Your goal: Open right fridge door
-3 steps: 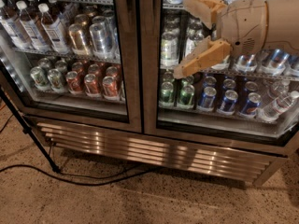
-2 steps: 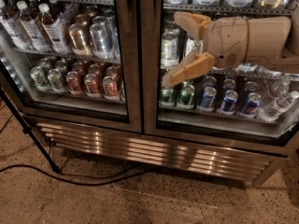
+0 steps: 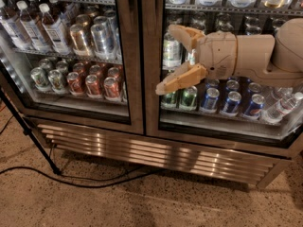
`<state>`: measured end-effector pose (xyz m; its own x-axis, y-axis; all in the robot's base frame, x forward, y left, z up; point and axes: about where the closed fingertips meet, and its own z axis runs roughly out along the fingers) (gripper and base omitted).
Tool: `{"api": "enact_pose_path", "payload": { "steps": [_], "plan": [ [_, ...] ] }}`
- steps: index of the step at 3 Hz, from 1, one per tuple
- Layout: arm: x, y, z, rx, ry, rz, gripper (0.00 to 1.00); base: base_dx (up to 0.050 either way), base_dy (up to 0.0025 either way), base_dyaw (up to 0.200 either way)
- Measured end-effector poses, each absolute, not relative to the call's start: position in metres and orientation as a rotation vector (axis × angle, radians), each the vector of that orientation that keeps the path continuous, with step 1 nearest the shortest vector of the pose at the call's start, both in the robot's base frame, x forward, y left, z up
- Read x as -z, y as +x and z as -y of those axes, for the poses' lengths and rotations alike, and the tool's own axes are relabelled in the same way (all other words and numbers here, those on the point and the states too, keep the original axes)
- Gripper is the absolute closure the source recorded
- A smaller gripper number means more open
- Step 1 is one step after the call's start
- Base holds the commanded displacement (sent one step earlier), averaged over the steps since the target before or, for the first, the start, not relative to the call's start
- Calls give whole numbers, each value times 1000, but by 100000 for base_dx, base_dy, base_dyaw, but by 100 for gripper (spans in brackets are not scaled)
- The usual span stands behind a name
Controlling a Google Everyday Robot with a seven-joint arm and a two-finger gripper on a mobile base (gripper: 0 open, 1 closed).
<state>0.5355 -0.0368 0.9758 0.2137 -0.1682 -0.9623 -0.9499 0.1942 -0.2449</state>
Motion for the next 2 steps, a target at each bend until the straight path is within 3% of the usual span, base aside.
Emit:
{"api": "enact_pose_path", "payload": {
  "steps": [2],
  "plan": [
    [-975, 545, 31, -820, -1253, -1208, 0, 0, 0, 0]
  ]
}}
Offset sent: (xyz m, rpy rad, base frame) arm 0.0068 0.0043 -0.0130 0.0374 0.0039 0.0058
